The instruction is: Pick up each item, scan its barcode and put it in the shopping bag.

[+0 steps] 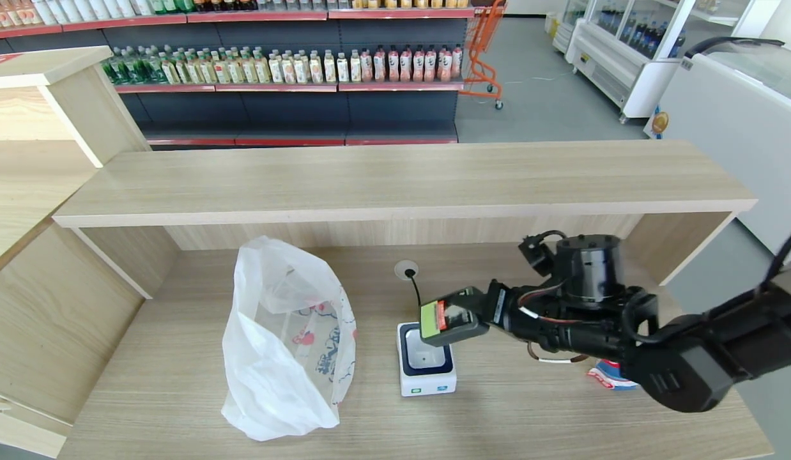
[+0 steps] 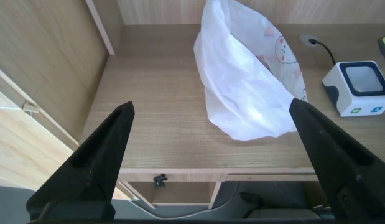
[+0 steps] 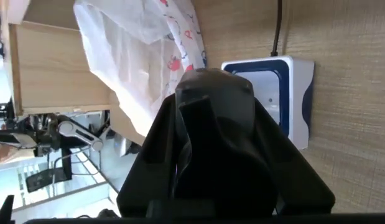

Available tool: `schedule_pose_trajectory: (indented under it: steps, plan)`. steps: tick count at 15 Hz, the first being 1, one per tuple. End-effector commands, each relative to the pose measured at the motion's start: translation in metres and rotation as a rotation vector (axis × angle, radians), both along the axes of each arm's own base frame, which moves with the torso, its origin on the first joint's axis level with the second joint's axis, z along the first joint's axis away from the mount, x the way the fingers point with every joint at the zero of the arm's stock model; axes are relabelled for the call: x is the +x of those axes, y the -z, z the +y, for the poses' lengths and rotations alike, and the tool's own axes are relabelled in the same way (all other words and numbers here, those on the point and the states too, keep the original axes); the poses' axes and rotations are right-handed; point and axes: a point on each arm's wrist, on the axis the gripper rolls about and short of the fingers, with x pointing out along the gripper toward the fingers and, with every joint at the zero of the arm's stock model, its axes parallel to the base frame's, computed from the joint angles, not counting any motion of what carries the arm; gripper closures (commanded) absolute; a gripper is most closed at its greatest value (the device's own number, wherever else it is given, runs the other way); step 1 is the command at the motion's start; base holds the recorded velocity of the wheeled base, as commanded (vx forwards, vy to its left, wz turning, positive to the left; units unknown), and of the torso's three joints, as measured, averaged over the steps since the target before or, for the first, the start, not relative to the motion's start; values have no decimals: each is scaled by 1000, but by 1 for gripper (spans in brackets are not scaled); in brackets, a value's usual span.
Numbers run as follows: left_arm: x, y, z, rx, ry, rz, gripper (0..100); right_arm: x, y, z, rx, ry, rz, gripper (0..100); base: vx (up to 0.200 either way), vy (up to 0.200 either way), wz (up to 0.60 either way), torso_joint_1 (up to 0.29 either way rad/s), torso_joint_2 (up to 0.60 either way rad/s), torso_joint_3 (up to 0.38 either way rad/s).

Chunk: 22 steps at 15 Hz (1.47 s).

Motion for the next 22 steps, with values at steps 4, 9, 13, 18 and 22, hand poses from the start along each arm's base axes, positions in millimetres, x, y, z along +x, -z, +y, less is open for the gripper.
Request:
schedule_pose_trajectory:
  steps: [4,9,13,18,22]
  plan:
    - [0,0,0,0,-1,0,0,-81,-29,-60,-244,-75,-271,100,0,0,0,0,0,0]
    - [0,0,0,0,0,0,0,-105,-28,-70,-248,-85,-284,100,0,0,0,0,0,0]
    - [0,0,0,-5,0,0,0,-106,-27,-71,-246,-84,-278,100,-150,0,0,7,4,2]
    - [0,0,0,2,-1,0,0,-109,-19,-73,-239,-80,-230,100,-120,0,0,-1,-1,3]
    - [0,0,0,-3,0,0,0,-108,-21,-72,-222,-74,-220,100,0,150,0,2,-4,5]
